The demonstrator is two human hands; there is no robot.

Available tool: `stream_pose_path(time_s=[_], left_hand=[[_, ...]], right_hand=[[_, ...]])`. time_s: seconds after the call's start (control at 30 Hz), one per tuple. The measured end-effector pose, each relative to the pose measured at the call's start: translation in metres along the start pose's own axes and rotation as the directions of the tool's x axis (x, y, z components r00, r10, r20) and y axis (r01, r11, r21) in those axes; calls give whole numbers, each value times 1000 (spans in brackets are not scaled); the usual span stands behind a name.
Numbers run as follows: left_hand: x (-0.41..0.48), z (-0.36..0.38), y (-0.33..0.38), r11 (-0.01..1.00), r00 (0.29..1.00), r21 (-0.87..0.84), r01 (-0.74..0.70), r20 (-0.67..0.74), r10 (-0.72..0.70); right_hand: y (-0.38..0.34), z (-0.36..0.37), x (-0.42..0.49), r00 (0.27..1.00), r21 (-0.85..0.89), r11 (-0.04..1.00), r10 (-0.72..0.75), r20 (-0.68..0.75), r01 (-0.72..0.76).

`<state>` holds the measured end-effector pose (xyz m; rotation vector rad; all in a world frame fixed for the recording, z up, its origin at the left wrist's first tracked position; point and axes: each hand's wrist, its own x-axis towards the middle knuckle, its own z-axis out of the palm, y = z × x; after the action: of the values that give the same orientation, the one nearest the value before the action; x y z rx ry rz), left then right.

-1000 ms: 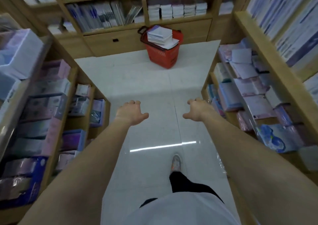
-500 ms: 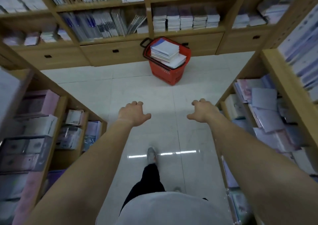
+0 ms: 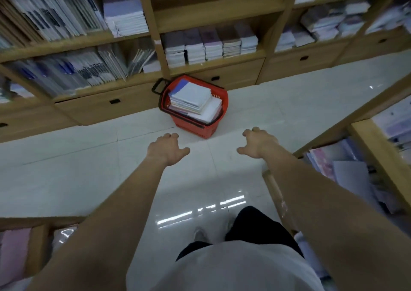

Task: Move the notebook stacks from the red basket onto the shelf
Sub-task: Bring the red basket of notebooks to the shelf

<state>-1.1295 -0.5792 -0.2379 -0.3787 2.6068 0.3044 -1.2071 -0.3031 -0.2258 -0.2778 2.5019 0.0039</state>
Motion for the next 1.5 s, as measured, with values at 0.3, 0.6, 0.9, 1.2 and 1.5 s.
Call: stream_pose_path(time_s=[0.3,0.6,0.9,1.2,1.5], left_hand=[[197,-77,63,999,1000,-33,-4,22,5],[367,-144,146,989,992,-128,81,109,-67],[522,-198,196,985,989,-151,85,134,-65],[606,-246,230,960,978,-203,194,117,-173],[620,-239,289,730,829,-411,546,141,-541]], right_hand=[[46,-95,177,1000,44,999,11,27,-12],[108,-225,337,1000,68,998,-11,29,9],[147,-319,491,997,-56,998,-32,63,36],[149,-410,620,975,-155,966,-187,120,205],[140,-458,731,806,-384,708,-530,266,592]])
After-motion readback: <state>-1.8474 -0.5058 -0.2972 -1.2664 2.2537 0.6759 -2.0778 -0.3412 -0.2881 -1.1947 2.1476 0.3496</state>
